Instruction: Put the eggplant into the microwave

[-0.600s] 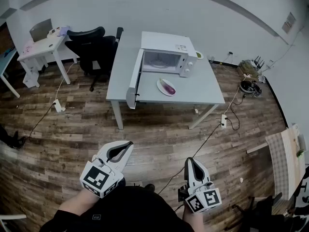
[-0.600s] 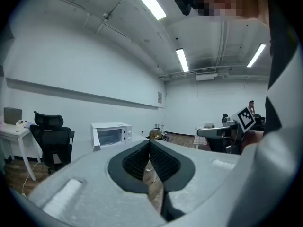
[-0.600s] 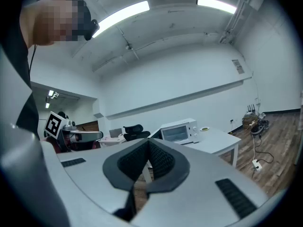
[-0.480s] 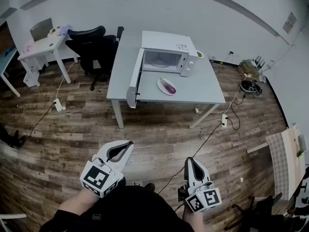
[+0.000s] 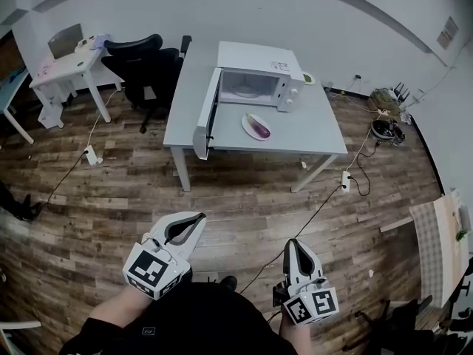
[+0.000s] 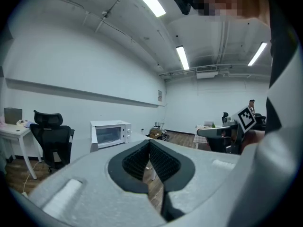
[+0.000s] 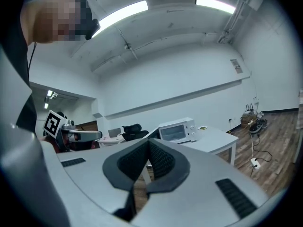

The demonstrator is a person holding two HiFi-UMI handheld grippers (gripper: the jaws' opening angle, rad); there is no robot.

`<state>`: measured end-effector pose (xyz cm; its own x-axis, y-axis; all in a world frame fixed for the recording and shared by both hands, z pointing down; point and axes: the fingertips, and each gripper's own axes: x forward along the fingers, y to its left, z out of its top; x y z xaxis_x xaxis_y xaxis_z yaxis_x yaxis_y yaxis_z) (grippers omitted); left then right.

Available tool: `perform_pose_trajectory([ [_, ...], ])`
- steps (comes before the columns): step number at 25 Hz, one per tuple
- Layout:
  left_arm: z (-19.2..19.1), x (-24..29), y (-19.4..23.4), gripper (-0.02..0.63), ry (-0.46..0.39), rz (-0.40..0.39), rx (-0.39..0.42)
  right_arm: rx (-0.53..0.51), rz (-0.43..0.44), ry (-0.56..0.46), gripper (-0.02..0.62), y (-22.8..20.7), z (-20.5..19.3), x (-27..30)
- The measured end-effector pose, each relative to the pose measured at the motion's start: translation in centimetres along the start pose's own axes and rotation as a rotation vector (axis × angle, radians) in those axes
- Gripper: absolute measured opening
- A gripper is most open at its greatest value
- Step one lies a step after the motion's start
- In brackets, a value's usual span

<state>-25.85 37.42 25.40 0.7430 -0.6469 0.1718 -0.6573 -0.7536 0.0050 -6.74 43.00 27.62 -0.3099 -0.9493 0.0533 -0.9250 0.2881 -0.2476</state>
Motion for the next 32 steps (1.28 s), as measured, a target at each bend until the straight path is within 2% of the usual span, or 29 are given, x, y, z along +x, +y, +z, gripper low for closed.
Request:
perform_pose_trajectory([
  [4,-0.1,0.9,-1.3,0.009,0.005,0.011,0.002,0.035,0.012,-0.013,0.014,-1.5,-0.1,-1.1],
  [14,1.4,3.4,-5.3,0.009,-0.026,0.054,0.015,0.037,0.055,-0.020,0.015,-5.1,0.3,-4.3],
  [19,2.9,5.5,-6.4,0.009,-0.054,0.028,0.035,0.055,0.074,-0.015,0.017,-5.9,0.2,-3.6],
  [23,2.0,7.0,-5.3,0.009,-0.030,0.030,0.028,0.059,0.081,-0.006,0.017,-6.6,0.4,-2.1],
  [32,0.9,12.4,0.5,0.009,-0.010,0.028,0.004,0.071,0.048,0.013,0.017,-10.3,1.2,4.2],
])
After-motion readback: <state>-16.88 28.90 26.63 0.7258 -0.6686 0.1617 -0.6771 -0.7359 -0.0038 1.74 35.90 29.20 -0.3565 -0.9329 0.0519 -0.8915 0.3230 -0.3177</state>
